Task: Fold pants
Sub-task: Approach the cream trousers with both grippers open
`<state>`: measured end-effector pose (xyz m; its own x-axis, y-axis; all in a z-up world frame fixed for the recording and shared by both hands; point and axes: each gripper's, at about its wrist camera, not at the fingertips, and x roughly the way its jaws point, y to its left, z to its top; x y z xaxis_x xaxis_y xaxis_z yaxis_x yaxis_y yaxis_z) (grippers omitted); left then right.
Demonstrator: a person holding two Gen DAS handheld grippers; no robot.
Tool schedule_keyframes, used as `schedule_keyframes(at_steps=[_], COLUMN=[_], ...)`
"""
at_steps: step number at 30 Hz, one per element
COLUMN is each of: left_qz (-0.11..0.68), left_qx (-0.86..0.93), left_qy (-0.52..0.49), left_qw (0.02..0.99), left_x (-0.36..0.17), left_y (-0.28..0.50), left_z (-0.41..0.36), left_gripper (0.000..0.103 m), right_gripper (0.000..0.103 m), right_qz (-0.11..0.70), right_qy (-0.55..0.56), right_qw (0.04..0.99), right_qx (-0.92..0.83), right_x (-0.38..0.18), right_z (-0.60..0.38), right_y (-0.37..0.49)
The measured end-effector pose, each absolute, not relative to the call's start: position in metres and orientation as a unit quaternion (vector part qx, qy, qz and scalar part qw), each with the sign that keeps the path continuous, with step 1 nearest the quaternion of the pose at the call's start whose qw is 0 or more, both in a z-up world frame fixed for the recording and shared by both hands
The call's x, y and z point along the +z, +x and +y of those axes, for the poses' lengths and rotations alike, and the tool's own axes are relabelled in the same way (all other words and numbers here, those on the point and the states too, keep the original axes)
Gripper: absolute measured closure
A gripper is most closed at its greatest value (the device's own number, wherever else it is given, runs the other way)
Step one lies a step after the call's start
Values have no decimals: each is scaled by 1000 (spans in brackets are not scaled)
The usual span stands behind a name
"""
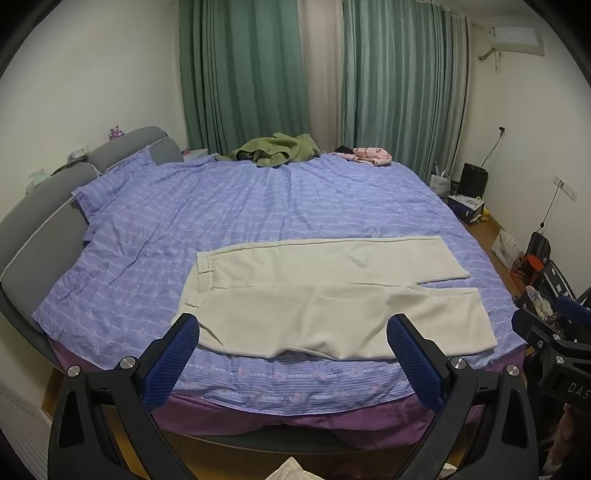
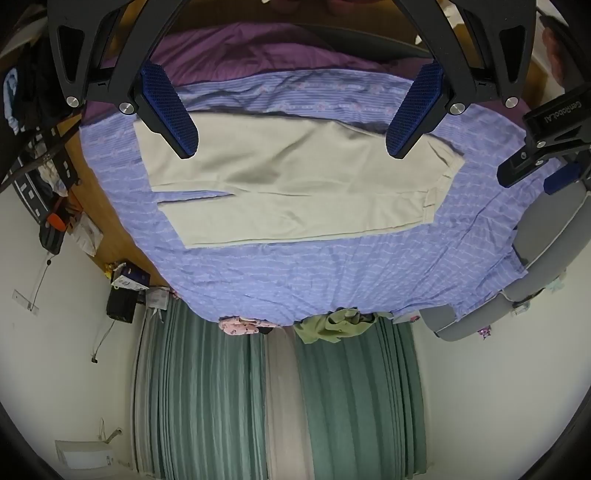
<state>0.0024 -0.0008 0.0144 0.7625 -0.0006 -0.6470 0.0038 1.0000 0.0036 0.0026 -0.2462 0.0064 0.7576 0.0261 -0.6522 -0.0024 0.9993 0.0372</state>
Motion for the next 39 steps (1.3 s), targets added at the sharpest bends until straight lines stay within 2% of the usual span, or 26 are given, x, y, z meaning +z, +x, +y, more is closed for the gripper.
schedule_keyframes(at_steps=[29, 39], left_qz=[355, 358], left_qx=[27, 72], left_qy=[-7, -37], left_qw=[935, 930], left_x=[2, -13], left_y=[6, 3], left_z=[-18, 11], left_gripper=[0, 0], right_gripper=[0, 0], right_qz=[366, 394], right_qy=[19, 20], right_qw=[930, 916], right_qx=[36, 71], right_x=[-4, -23], right_z=[-254, -242], right_y=[12, 34])
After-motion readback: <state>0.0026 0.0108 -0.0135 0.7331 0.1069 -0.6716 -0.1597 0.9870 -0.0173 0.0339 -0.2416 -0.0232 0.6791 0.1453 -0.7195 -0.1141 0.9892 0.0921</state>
